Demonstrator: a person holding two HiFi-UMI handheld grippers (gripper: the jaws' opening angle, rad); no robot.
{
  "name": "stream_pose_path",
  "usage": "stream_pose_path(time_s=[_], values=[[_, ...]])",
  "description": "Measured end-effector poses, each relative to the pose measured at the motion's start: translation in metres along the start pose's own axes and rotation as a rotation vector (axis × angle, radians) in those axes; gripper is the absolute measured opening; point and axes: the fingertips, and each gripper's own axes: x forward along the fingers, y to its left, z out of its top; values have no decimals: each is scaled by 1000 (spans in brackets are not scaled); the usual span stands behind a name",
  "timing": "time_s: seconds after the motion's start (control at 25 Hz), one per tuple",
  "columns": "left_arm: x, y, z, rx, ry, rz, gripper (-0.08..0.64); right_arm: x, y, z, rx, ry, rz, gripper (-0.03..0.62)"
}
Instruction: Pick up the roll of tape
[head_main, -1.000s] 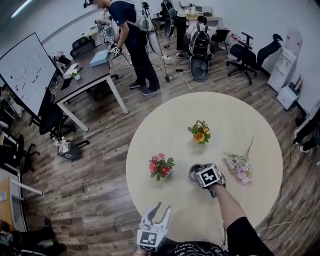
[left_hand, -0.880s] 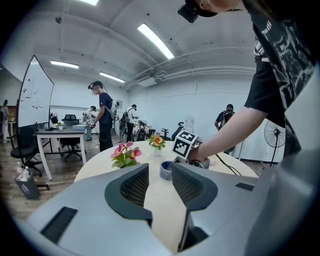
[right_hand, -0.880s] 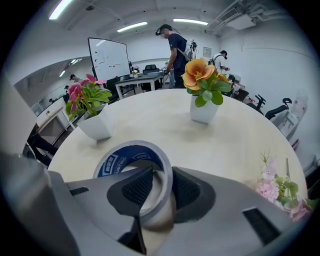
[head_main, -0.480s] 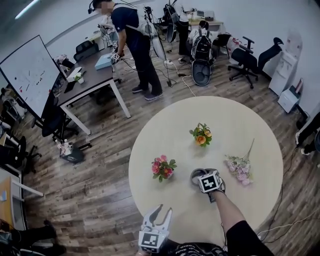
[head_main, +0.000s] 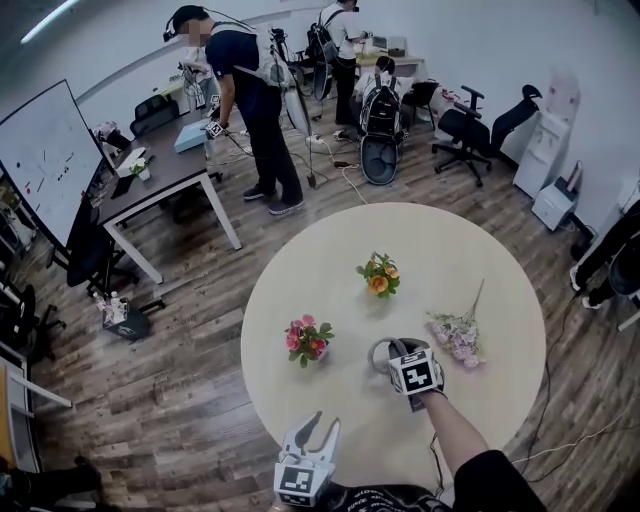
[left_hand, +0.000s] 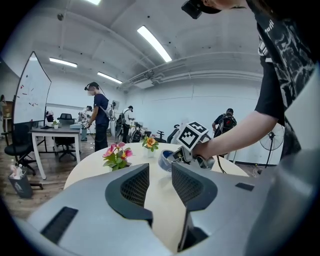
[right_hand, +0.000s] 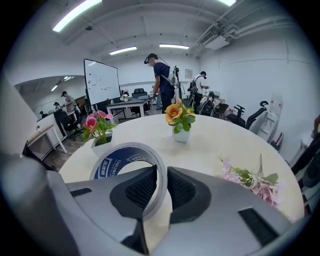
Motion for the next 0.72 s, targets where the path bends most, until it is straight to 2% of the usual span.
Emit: stream_pose_path(time_s=[0.4,0.56,0.72], values=[[-2,-16,8,13,-48,-35,156,-63,6,27,-12,-138,-27,74],[-7,-23,10,21,-56,-49,156,-90,8,29,-30,-185,-55,72],[-13,-33,10,30,-66,-68,156,-119,9,24,1,-230,-73,72]])
